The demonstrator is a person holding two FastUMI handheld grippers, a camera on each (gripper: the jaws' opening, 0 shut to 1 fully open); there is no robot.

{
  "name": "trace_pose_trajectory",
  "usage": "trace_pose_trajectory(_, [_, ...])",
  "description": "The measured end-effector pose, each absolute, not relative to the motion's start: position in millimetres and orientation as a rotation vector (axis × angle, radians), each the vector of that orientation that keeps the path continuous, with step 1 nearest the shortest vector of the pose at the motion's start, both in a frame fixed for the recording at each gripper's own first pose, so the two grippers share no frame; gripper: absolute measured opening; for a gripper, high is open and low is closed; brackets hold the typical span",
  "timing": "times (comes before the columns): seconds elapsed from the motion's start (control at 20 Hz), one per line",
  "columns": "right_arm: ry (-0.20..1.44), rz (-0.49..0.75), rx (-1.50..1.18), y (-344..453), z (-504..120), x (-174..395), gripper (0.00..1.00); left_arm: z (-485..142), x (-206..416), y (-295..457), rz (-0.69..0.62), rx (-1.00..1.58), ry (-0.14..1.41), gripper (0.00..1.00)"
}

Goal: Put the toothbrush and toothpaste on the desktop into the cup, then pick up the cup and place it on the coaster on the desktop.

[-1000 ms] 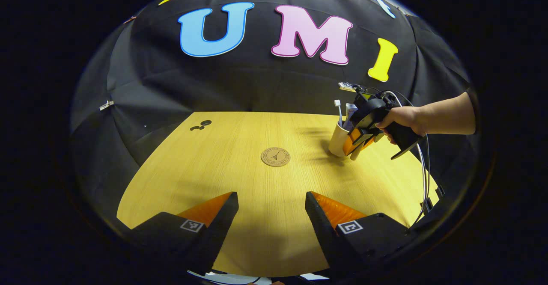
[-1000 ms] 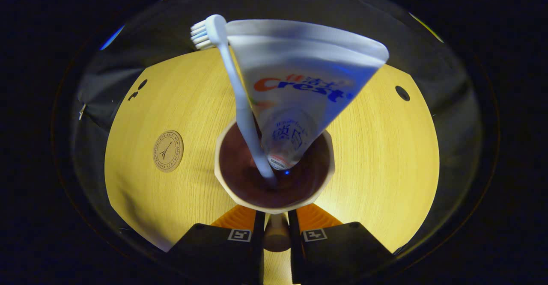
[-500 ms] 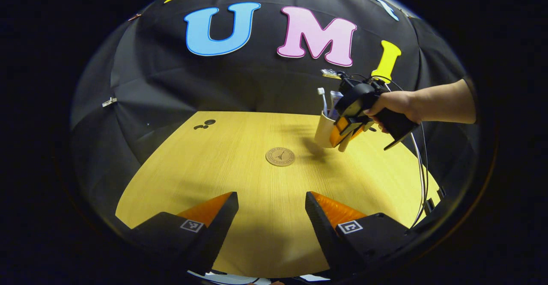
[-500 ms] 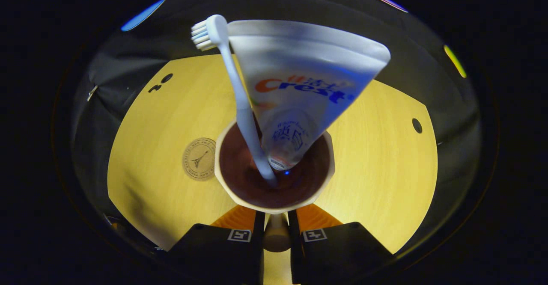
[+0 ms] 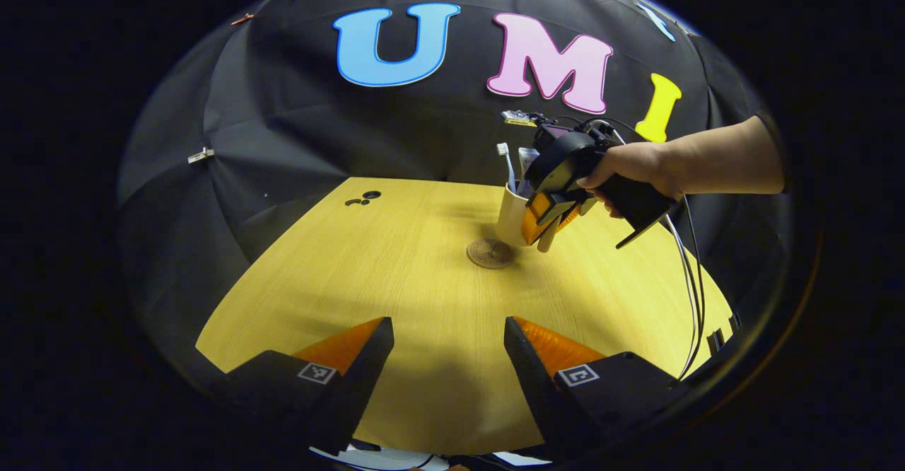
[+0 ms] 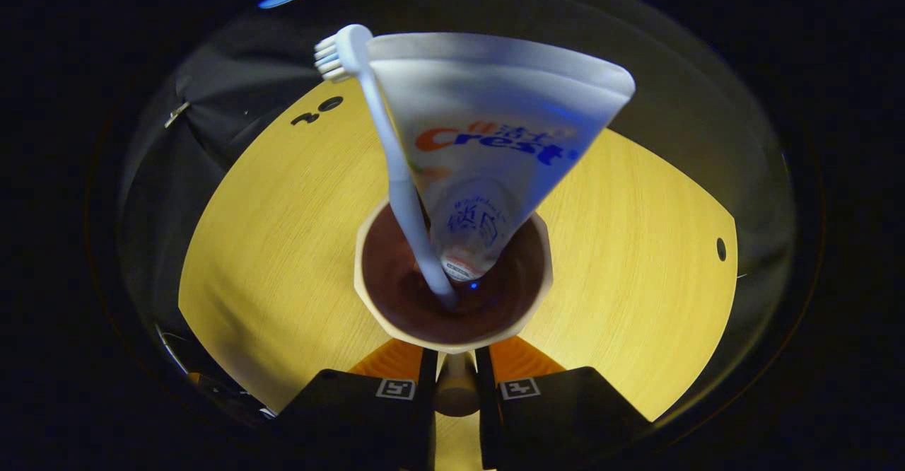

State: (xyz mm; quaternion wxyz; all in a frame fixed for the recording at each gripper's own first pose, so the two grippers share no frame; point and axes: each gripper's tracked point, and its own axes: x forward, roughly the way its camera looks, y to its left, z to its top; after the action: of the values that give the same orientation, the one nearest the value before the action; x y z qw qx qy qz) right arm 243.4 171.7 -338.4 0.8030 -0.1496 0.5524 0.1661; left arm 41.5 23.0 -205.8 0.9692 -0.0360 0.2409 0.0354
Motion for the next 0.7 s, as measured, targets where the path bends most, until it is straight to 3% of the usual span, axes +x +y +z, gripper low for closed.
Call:
trace_pose_trajectory(0.5, [1.246,0.379,-0.367,182,-347,234,0.29,-208,38,49,0.102,-0.099,0.495,0.98])
trace_pose_trajectory(0.6, [1.248,0.373,-0.372,180,-343,235,0.34,-206,37,52,0.102,-0.097,0.493,0.98])
trace_pose_trajectory(0.65, [1.243,0.37,-0.363,180,-347,231,0.26,-207,35,53,0.104,-0.094,0.494,0.98])
trace_pose_trajectory(0.7, [1.234,0.37,-0.356,180,-344,232,0.31,-208,35,55,0.105,-0.094,0.495,0.98])
